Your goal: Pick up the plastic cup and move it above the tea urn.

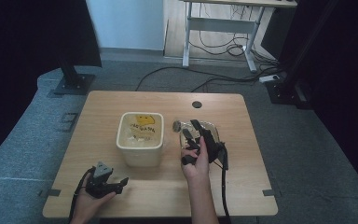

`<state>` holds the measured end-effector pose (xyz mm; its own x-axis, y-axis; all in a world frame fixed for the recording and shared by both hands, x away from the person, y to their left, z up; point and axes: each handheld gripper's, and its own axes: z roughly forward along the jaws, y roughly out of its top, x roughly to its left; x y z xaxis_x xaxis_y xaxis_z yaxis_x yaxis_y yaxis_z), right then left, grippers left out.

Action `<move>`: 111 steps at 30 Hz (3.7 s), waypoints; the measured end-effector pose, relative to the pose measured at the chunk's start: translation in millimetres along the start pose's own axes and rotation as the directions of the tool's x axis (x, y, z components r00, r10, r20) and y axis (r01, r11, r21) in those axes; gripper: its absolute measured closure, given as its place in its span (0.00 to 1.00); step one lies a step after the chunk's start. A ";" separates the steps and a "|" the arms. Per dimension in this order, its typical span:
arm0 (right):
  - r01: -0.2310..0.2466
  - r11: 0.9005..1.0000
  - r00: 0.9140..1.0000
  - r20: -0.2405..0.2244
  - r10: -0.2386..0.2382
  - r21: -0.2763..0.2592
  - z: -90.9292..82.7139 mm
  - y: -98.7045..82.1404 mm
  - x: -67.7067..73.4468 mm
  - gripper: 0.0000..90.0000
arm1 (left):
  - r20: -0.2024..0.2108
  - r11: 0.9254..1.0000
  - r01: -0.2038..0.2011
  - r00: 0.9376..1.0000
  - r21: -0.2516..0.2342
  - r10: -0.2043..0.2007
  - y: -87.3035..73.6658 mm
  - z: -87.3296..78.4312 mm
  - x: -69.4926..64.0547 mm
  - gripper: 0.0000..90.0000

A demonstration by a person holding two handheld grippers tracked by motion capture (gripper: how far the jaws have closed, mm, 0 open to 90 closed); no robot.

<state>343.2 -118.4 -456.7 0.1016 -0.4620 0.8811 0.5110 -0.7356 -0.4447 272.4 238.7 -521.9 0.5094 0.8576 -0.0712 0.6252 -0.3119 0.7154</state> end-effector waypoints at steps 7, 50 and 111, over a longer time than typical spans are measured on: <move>-0.133 0.991 0.988 -0.072 0.133 -0.002 -3.2 -0.5 -2.0 0.49 | 0.000 1.000 0.001 1.000 0.004 -0.001 -0.5 1.1 -1.2 0.26; -0.186 0.982 0.979 -0.080 0.189 0.035 -6.8 -12.8 -7.3 0.50 | 0.007 1.000 -0.011 1.000 0.022 0.011 -0.8 4.2 -3.0 0.26; 0.832 0.241 0.252 0.047 -0.967 0.499 69.2 -68.1 49.9 0.24 | 0.006 1.000 -0.001 1.000 0.025 0.001 -0.8 1.5 1.8 0.26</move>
<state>372.5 -57.1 -371.3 -0.4284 0.6176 0.6596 0.6340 -0.3147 0.7064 273.8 239.9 -523.7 0.5136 0.8548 -0.0745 0.6391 -0.3232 0.6980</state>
